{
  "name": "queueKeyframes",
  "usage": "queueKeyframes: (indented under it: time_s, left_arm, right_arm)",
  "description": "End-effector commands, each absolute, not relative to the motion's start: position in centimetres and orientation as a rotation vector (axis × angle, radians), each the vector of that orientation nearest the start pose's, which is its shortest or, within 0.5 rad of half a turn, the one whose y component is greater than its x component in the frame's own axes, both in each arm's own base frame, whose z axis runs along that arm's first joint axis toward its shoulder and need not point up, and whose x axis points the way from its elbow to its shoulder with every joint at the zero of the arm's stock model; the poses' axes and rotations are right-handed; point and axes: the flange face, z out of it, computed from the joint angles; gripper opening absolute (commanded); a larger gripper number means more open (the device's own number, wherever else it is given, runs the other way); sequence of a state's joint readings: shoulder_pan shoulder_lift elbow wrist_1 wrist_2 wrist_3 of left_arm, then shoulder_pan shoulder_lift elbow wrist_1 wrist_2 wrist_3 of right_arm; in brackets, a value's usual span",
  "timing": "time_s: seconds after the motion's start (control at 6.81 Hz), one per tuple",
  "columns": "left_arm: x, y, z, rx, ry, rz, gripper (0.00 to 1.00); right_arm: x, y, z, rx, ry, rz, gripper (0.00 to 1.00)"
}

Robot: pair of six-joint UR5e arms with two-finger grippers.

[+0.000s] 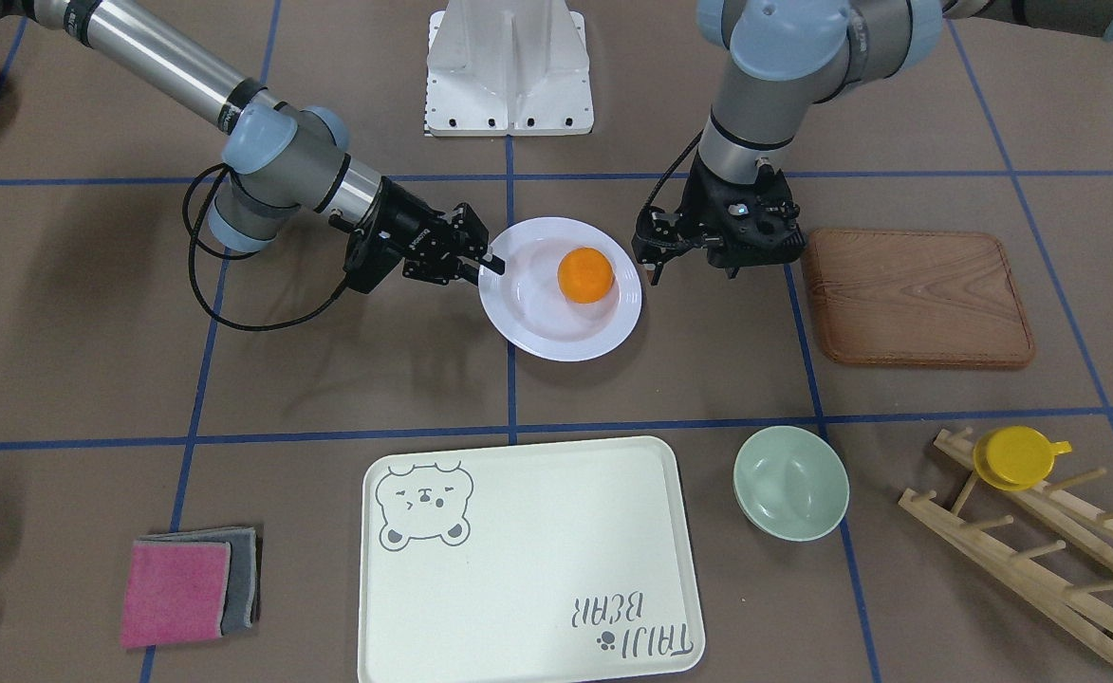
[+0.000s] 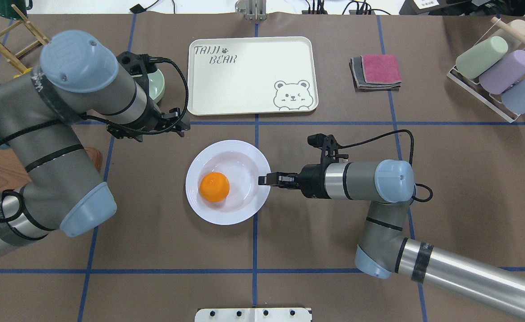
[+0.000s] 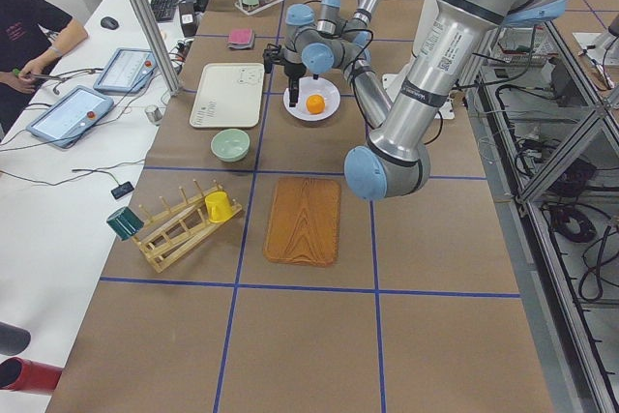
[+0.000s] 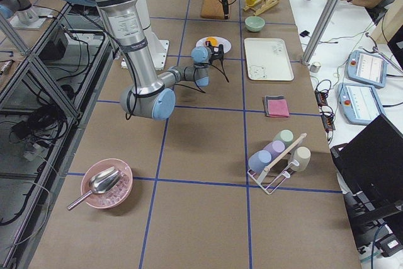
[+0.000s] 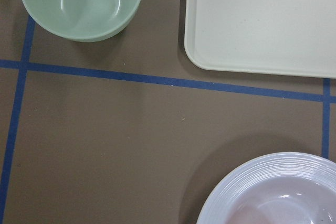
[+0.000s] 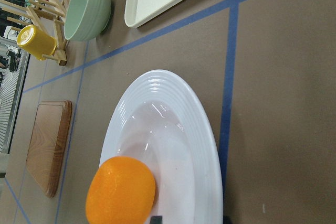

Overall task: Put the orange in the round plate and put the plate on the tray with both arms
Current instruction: 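Withdraw the left gripper while the right gripper reaches to the plate rim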

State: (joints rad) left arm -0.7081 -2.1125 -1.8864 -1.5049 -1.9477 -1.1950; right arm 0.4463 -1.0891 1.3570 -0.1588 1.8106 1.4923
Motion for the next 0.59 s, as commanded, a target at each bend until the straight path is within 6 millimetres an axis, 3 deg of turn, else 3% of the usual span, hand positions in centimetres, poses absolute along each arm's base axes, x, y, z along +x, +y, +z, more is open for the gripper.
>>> queueKeyframes:
  time_s: [0.0,0.44]
  left_arm:
    - [39.7,-47.4,22.3,0.082,0.866,-0.163,0.98]
    - [38.4,-48.2,22.3,0.068,0.88,-0.168,0.98]
  right_arm:
    - [-54.8,-38.4,32.0,0.266,-1.676,0.078,0.01]
    - [-53.8,-38.3,31.7,0.256,-1.754,0.123,0.0]
